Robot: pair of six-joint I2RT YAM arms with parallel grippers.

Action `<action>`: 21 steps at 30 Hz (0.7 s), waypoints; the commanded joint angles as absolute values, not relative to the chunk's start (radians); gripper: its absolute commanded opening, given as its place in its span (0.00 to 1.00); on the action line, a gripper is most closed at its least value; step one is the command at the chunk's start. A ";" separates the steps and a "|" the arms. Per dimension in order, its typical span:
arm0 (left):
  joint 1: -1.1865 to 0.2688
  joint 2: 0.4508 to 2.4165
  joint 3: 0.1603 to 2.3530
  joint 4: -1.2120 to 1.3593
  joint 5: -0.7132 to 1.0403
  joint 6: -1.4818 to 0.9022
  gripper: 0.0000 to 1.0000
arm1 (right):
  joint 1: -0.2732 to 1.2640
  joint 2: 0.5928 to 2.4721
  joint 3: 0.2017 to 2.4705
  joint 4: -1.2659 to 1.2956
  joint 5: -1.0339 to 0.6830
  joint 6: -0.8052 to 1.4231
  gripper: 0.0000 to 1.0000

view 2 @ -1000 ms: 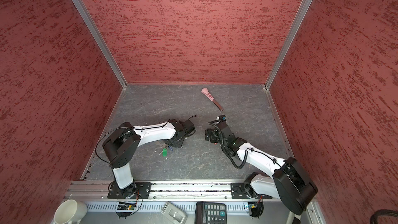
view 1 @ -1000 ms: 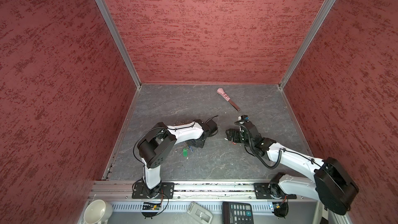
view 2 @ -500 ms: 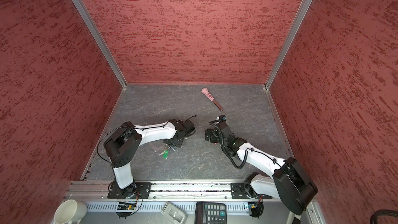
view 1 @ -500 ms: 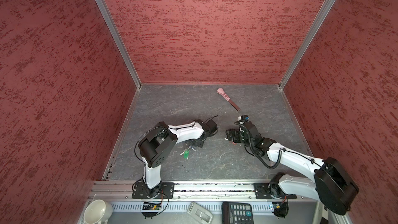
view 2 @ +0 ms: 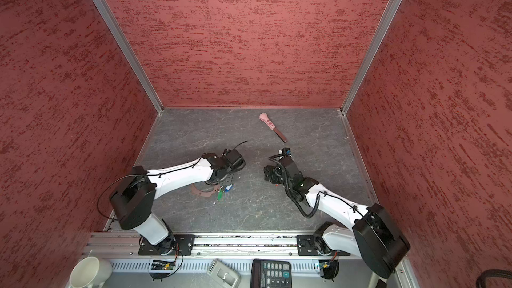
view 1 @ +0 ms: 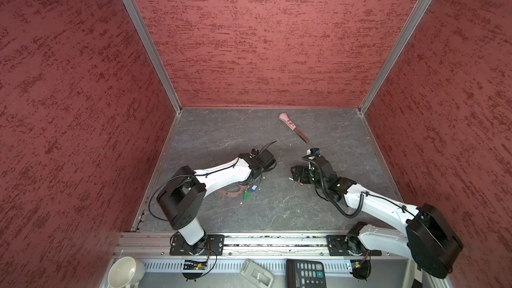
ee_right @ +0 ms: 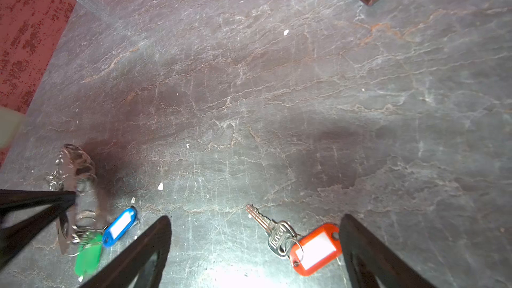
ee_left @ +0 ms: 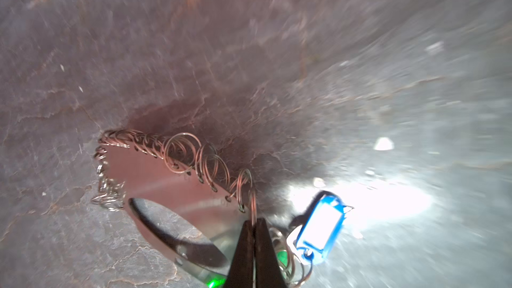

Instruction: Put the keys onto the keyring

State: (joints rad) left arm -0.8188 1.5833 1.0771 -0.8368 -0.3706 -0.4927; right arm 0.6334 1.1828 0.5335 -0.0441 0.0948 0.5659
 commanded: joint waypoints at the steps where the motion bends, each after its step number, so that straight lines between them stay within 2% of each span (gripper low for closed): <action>1: -0.829 1.447 1.050 -0.683 -0.331 -0.401 0.00 | 0.638 1.144 0.557 -0.039 0.070 0.510 0.96; 10: -0.867 1.202 0.947 -0.426 -0.171 -0.213 0.00 | 0.639 1.005 0.477 0.200 -0.190 0.403 0.84; 16: -0.865 1.171 0.920 -0.352 -0.034 -0.196 0.00 | 0.647 0.980 0.420 0.352 -0.289 0.441 0.76; 21: -0.863 1.195 0.919 -0.343 -0.012 -0.233 0.00 | 0.665 1.000 0.384 0.437 -0.329 0.476 0.68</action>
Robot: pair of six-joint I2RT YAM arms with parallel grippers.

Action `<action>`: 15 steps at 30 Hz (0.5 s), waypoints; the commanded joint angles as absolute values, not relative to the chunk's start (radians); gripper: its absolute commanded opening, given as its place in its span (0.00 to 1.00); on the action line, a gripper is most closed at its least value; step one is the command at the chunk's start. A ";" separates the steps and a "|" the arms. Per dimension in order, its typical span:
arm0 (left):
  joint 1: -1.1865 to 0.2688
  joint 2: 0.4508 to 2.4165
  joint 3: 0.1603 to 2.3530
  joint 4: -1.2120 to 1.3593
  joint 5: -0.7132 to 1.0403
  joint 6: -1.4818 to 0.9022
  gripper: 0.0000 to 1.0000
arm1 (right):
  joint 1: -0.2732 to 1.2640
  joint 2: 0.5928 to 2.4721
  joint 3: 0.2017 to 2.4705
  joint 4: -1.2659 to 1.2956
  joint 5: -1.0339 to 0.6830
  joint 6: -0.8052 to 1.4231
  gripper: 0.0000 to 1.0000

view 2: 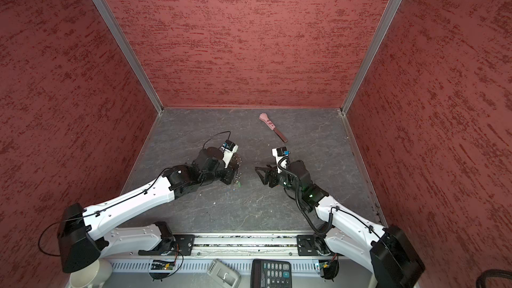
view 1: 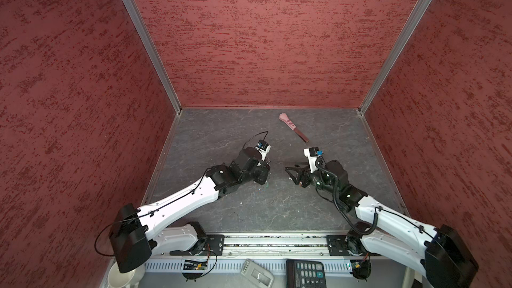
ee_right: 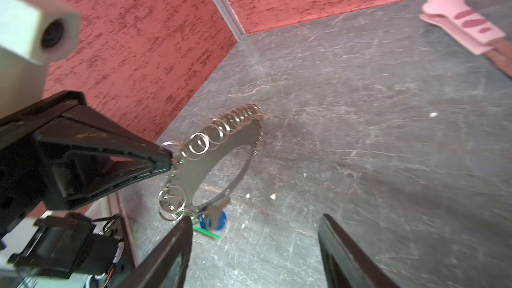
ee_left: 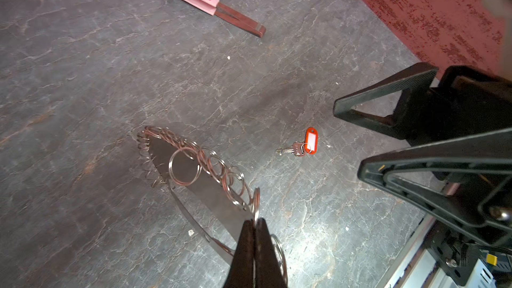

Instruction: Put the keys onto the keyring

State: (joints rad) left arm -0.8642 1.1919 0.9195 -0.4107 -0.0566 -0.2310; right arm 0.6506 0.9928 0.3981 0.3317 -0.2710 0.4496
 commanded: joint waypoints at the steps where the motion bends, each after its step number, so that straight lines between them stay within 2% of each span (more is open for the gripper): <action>1: -0.864 1.202 0.919 -0.343 -0.012 -0.246 0.00 | 0.670 1.011 0.378 0.459 -0.339 0.486 0.65; 6: -0.862 1.222 0.901 -0.319 -0.020 -0.296 0.00 | 0.714 1.082 0.370 0.532 -0.366 0.520 0.58; 15: -0.856 1.237 0.879 -0.301 -0.058 -0.346 0.00 | 0.776 1.148 0.339 0.577 -0.265 0.552 0.58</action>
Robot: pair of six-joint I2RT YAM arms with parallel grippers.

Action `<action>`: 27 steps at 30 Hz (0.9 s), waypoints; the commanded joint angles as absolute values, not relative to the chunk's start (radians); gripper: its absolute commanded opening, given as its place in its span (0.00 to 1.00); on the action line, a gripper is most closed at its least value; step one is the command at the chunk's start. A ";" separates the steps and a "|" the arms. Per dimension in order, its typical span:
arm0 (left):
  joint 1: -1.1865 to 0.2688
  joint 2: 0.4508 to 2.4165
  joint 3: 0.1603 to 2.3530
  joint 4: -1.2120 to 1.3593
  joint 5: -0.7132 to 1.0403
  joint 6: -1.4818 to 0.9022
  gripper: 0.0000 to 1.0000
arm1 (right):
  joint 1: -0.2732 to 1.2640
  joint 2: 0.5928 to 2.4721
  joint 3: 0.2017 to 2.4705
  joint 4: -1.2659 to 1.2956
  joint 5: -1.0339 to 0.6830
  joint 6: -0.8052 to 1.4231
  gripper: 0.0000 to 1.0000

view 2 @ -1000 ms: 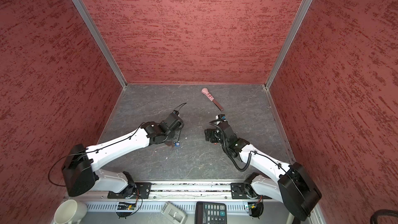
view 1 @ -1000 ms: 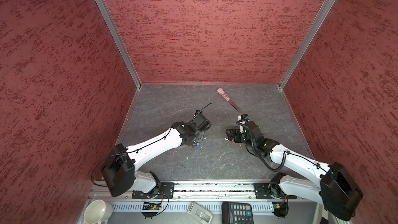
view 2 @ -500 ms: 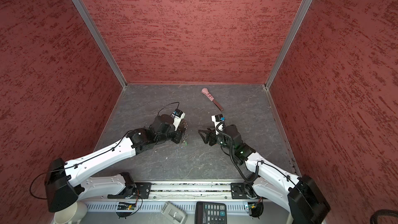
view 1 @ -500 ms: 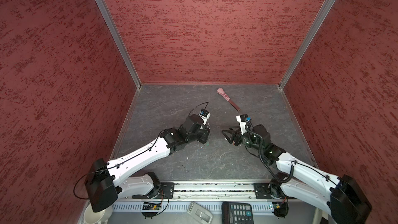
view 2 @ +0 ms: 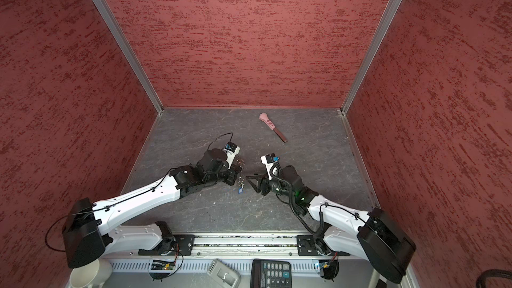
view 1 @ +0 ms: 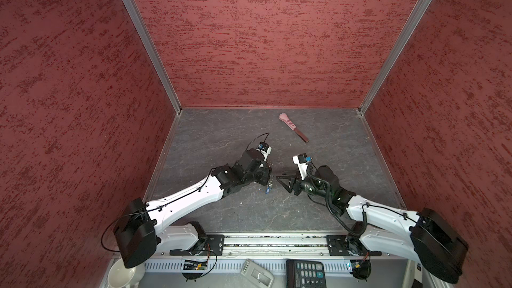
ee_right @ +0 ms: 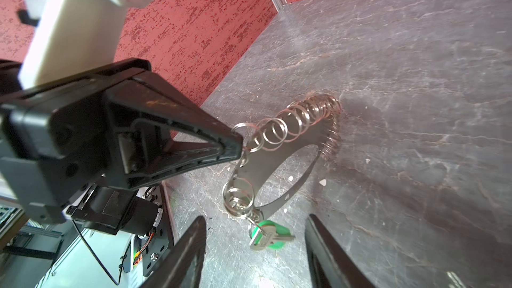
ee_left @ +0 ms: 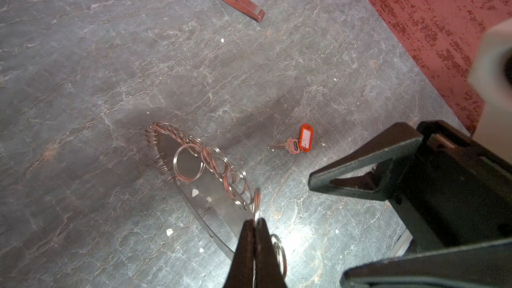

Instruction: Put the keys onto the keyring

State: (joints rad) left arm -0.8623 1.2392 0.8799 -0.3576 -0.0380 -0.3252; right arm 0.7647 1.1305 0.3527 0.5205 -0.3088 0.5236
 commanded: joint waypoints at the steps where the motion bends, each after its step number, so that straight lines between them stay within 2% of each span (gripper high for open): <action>1: -0.855 1.238 0.876 -0.300 -0.060 -0.348 0.00 | 0.780 1.157 0.339 0.583 -0.258 0.561 0.58; 16: -0.856 1.262 0.881 -0.308 -0.077 -0.370 0.00 | 0.843 1.250 0.372 0.654 -0.173 0.621 0.64; 27: -0.857 1.270 0.879 -0.305 -0.069 -0.371 0.00 | 0.867 1.335 0.405 0.751 -0.256 0.655 0.64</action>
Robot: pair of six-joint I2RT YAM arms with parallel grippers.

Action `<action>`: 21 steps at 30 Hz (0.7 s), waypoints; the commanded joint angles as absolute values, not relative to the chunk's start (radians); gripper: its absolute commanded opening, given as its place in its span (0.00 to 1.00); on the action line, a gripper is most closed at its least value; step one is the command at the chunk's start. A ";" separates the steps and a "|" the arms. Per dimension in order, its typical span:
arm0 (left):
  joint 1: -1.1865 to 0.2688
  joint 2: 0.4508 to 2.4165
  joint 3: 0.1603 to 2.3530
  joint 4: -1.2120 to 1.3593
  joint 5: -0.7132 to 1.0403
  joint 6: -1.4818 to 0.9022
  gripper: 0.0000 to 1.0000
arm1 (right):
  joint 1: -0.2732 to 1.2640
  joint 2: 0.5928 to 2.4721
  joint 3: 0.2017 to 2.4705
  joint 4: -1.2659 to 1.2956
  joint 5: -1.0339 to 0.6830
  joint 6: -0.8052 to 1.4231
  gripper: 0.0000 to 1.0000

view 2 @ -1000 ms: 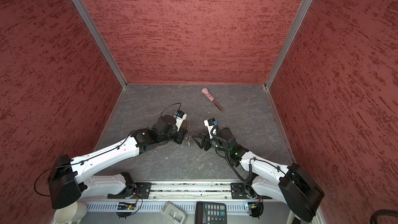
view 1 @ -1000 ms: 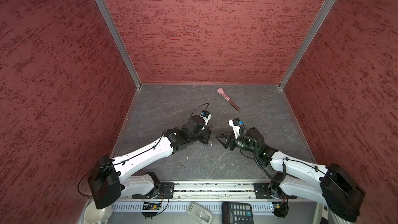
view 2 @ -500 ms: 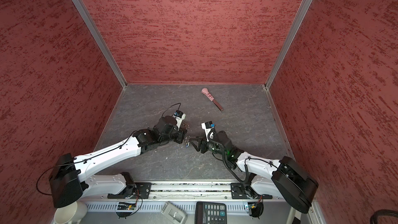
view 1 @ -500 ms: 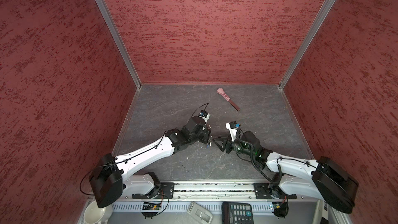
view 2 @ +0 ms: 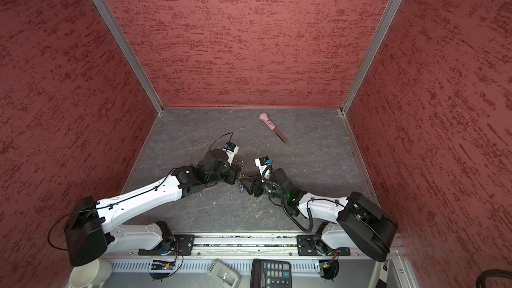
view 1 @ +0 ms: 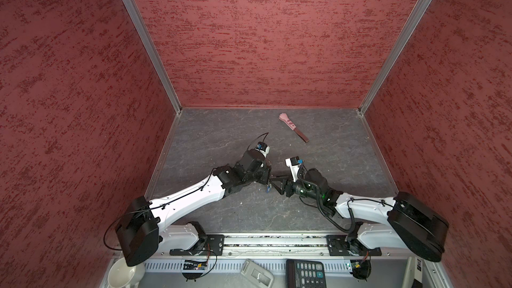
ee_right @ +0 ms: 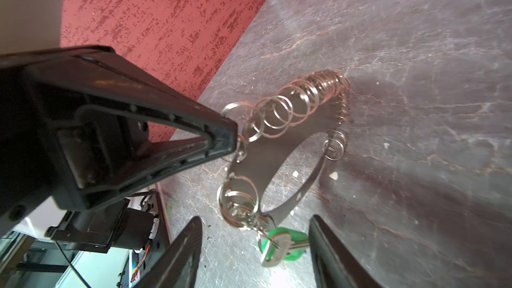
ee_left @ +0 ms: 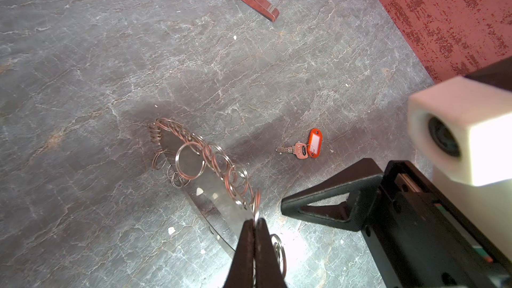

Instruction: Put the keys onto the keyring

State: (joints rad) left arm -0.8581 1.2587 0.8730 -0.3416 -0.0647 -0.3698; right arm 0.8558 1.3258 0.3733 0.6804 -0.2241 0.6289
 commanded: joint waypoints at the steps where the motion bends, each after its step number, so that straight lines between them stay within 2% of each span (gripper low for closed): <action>1: -0.857 1.270 0.877 -0.304 -0.066 -0.371 0.00 | 0.868 1.341 0.407 0.752 -0.263 0.655 0.65; 6: -0.860 1.270 0.876 -0.297 -0.051 -0.370 0.00 | 0.870 1.365 0.434 0.739 -0.283 0.652 0.66; 21: -0.859 1.283 0.881 -0.310 -0.083 -0.356 0.00 | 0.871 1.320 0.456 0.667 -0.323 0.661 0.48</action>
State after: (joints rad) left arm -0.8585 1.2762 0.8730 -0.3370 -0.0700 -0.3679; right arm 0.8635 1.3361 0.4294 0.6846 -0.3096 0.6518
